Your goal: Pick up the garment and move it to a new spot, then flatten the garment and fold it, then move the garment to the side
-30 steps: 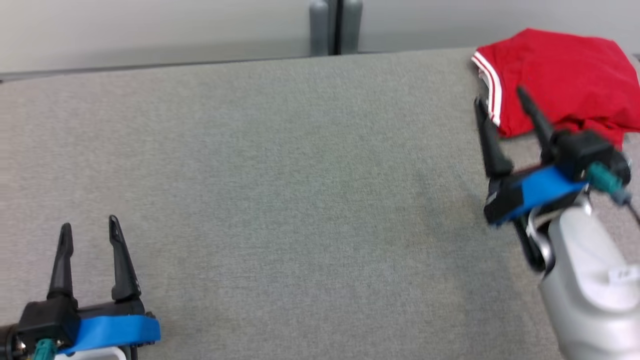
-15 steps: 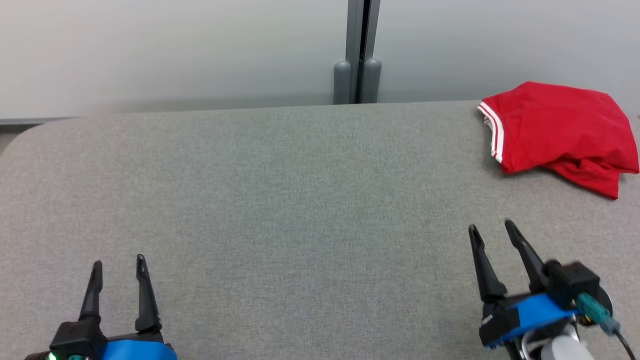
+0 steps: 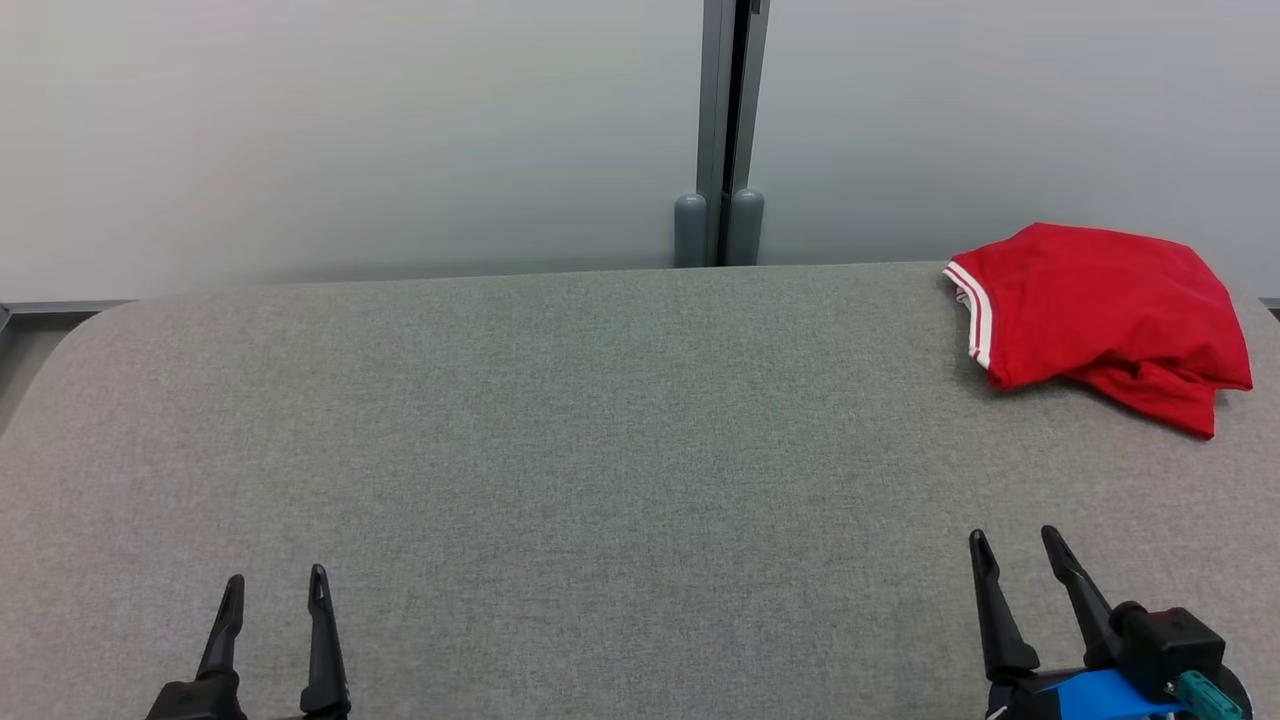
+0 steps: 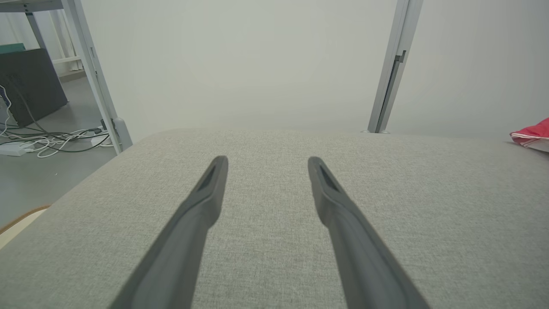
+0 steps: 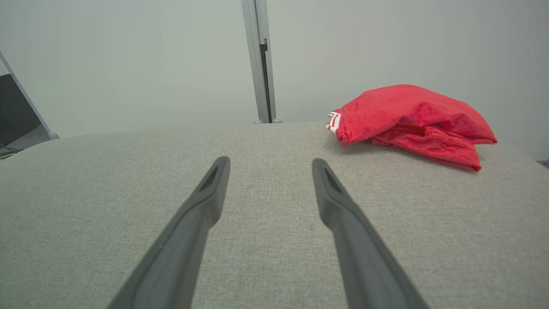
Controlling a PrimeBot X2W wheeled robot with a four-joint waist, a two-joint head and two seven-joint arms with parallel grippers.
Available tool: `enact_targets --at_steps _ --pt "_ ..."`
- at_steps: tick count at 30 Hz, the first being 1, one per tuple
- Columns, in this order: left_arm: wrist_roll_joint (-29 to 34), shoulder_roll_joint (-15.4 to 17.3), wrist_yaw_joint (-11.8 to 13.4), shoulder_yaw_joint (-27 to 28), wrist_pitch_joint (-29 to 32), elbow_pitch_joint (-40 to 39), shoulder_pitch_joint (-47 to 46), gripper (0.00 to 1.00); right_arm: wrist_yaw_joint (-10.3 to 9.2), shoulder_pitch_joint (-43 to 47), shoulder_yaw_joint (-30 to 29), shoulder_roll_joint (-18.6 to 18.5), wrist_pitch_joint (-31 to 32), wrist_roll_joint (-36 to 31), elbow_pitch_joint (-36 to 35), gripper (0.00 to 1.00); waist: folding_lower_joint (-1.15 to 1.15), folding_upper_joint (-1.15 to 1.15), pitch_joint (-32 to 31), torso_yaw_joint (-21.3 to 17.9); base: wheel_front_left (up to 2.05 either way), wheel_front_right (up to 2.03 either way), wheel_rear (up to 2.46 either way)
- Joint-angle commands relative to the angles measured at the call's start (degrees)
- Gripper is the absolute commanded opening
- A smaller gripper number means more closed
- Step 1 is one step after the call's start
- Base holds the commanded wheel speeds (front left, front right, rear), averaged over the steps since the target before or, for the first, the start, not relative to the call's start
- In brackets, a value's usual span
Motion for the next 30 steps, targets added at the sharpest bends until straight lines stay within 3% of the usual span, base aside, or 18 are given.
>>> enact_targets --at_steps 1,16,17,23,30 --pt "0.12 -0.06 -0.27 0.09 -0.14 0.24 -0.04 1.0 0.01 1.07 -0.31 0.25 -0.16 -0.48 -0.12 1.0 0.0 0.01 -0.15 0.05 0.0 0.0 0.0" --pt "0.37 -0.07 -0.81 1.0 -0.14 0.44 -0.94 1.0 0.01 0.44 0.04 0.33 -0.16 0.4 1.17 1.0 0.0 0.01 -0.64 -0.11 0.0 0.0 0.0" --pt "0.15 0.0 -0.79 0.85 0.0 0.45 -0.16 0.0 0.0 0.21 0.09 0.27 0.0 0.23 1.09 0.0 0.0 0.01 -0.65 -0.08 0.0 0.0 0.0" --pt "-0.54 -0.27 -0.81 1.03 0.61 2.89 0.28 0.0 0.0 0.65 0.18 0.47 0.54 0.8 3.16 0.0 0.0 0.01 -0.66 -0.06 0.0 0.0 0.0" --pt "-8.94 -0.23 -1.07 1.57 3.13 3.22 -1.41 0.0 0.0 -0.17 -0.47 0.45 2.65 8.85 2.82 0.0 0.0 0.01 -0.63 -0.06 0.0 0.0 0.0"
